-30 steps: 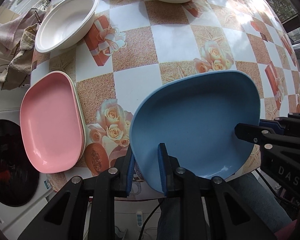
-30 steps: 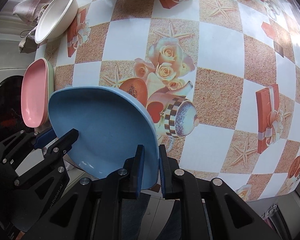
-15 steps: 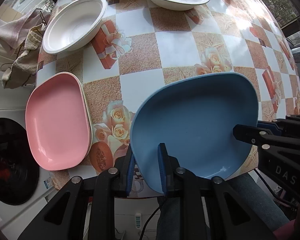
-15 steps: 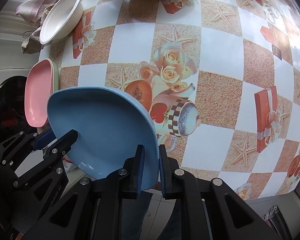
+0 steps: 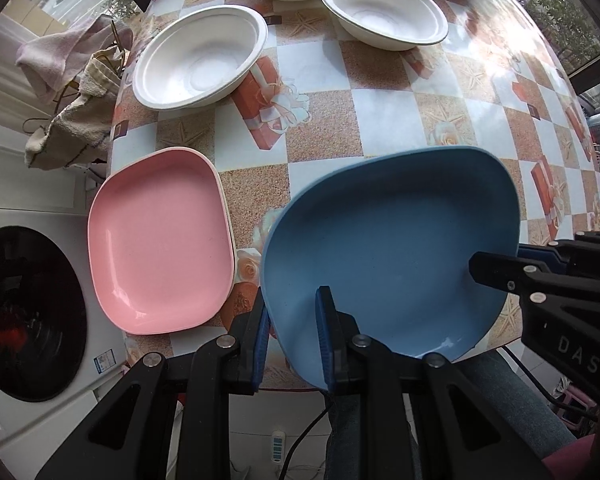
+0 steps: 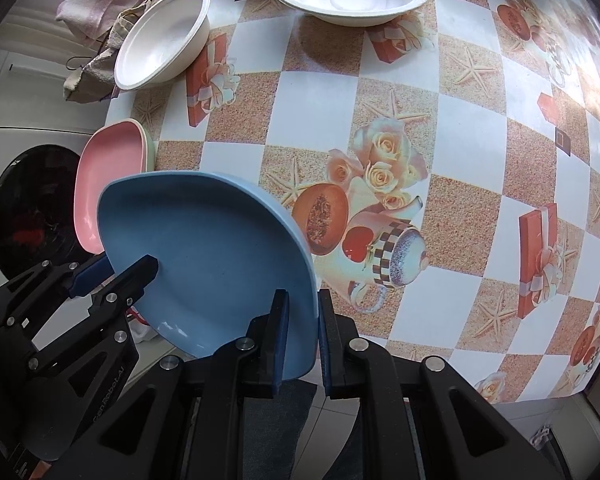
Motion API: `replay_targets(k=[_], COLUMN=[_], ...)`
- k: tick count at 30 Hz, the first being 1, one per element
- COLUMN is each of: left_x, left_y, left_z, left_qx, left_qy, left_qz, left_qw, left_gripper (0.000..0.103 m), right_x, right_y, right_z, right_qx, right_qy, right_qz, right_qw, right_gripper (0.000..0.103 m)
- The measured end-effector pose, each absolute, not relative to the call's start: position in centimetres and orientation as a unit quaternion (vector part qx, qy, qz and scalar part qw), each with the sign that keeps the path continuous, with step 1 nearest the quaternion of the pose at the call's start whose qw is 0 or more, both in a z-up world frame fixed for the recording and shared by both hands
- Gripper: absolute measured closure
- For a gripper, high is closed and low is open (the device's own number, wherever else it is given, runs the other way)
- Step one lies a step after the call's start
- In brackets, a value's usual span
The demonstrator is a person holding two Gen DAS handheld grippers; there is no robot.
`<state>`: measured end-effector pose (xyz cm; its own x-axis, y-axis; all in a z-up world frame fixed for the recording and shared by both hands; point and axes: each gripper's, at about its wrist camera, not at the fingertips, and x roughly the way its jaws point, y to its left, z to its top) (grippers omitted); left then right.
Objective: Organize plates and bowls
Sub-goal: 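Lift the light-blue plate with both grippers and carry it over the pink plate, then lower the light-blue plate onto the pink plate and open both grippers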
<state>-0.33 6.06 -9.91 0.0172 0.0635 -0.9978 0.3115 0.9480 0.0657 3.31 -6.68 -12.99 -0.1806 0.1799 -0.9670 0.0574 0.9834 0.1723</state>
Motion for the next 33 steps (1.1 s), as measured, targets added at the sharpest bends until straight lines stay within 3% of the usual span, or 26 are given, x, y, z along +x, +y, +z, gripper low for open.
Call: replay_targets(k=[18, 33], left_x=[1.3, 4.1], left_y=[14.6, 20.2], left_z=[-7.5, -9.3], left_qx=[0.103, 0.106], left_qy=[0.676, 0.672], left_qz=[-0.023, 0.010], left_qw=[0.730, 0.733], left_gripper=[0.079, 0.078], right_x=[5.8, 8.6], right_y=[0.4, 5.9], right_z=[-11.6, -14.7], right_qx=[0.053, 0.067], right_qy=[0.766, 0.779], right_qz=[0.104, 0.109], right_qw=[0.632, 0.613], right_gripper=[0.088, 0.087])
